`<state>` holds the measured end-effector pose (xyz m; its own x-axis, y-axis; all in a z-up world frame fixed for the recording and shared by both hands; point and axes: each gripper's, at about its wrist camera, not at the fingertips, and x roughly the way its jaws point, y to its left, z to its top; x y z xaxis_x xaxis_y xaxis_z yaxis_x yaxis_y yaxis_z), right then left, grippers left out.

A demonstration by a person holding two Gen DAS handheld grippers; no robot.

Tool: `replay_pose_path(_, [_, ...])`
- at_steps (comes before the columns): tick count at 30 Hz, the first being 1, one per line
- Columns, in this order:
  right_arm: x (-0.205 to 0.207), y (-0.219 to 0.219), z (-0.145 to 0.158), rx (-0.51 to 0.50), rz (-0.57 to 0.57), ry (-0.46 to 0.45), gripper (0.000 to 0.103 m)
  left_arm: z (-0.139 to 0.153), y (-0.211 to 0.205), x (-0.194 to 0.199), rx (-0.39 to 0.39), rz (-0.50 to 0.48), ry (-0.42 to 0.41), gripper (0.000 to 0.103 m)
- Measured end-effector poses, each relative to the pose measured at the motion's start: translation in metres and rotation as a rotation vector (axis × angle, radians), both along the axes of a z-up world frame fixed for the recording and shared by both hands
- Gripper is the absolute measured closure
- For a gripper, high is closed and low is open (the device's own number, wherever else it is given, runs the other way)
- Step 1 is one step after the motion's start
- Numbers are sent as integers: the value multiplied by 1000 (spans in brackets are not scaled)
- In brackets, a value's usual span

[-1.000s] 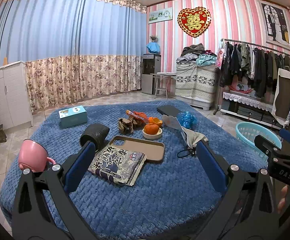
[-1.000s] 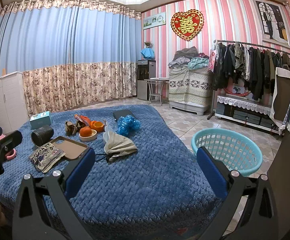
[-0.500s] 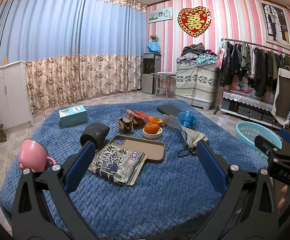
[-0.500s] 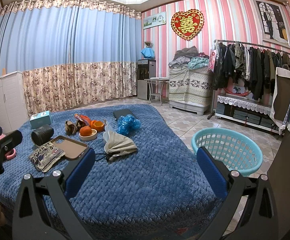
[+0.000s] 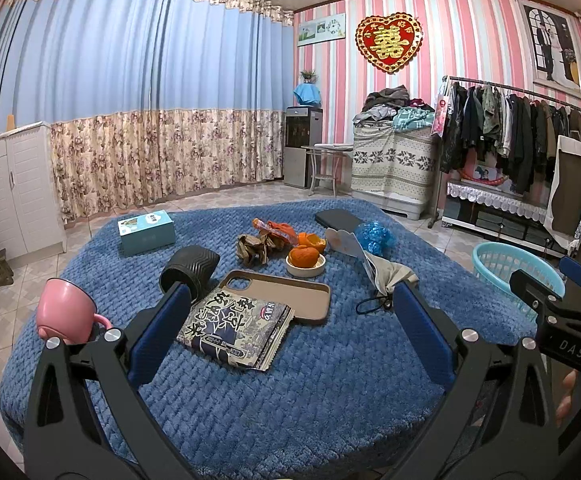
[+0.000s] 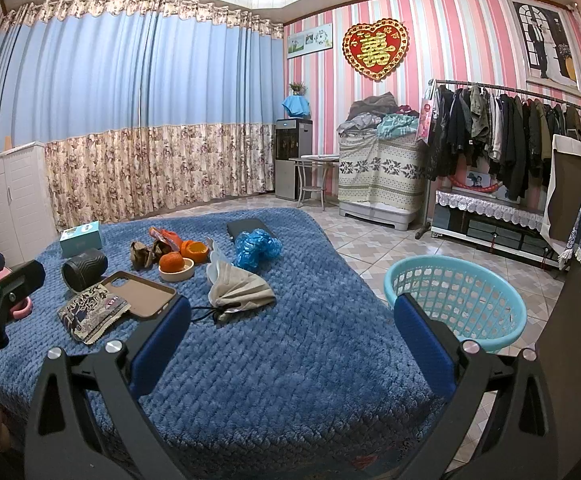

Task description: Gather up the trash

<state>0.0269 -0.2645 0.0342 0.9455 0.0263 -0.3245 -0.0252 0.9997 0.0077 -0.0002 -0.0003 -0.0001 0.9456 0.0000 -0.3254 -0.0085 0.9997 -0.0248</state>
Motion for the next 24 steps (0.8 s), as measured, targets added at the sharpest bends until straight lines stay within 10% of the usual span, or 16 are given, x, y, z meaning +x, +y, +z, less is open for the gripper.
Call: replay_pose_path(24, [0, -3, -1, 0, -1, 0, 4, 0, 0, 0, 2, 1, 1, 5])
